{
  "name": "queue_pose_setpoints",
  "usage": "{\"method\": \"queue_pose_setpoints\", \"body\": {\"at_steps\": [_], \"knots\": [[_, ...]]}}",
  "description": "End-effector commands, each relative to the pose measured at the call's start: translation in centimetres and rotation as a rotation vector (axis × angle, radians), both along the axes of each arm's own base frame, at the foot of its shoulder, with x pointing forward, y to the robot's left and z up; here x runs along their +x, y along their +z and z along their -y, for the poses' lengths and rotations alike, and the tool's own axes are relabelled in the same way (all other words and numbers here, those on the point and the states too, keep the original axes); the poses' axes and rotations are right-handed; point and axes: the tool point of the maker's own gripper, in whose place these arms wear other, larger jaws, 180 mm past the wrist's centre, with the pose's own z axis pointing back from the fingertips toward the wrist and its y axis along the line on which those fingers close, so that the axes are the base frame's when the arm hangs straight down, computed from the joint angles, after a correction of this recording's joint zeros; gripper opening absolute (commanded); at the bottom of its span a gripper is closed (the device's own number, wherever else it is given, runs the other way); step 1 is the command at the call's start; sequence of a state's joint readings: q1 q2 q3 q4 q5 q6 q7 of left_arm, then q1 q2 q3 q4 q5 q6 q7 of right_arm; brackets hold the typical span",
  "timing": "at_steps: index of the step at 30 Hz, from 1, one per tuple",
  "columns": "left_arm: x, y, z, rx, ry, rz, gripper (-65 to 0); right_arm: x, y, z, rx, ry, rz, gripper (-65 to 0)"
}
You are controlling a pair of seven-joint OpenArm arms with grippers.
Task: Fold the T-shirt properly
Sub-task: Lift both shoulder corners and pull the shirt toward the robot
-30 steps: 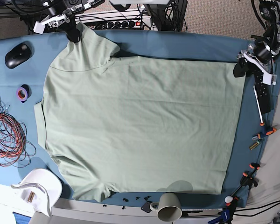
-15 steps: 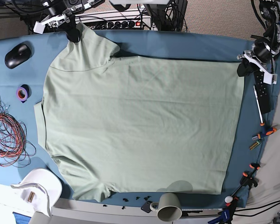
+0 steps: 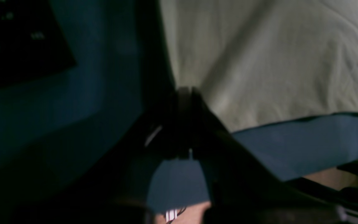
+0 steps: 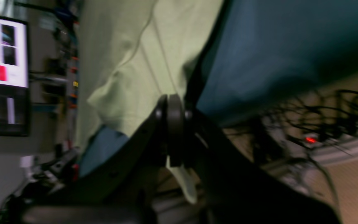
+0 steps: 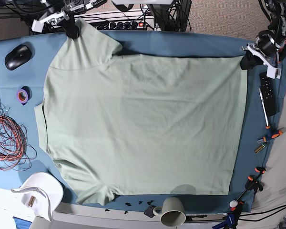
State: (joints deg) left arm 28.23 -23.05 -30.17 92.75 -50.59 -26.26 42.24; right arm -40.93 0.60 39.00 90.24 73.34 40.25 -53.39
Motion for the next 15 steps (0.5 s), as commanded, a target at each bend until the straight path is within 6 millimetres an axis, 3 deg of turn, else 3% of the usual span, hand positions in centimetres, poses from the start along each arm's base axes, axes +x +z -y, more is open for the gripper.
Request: {"method": "queue_pose_setpoints", "body": {"at_steps": [1, 9, 15], "knots": [[-1.5, -0.9, -0.4, 0.044, -0.030, -0.078, -65.0, -0.4, 0.8, 0.6, -0.030, 0.004, -0.001, -65.0], [-3.3, -0.5, 0.1, 0.061, -0.064, -0.103, -65.0, -1.1, 4.7, 1.7, -0.166, 0.092, 0.019, -65.0], [-5.0, -0.4, 0.5, 0.068, -0.084, -0.129, -65.0, -2.3, 6.2, 2.5, -0.225, 0.103, 0.005, -65.0]]}}
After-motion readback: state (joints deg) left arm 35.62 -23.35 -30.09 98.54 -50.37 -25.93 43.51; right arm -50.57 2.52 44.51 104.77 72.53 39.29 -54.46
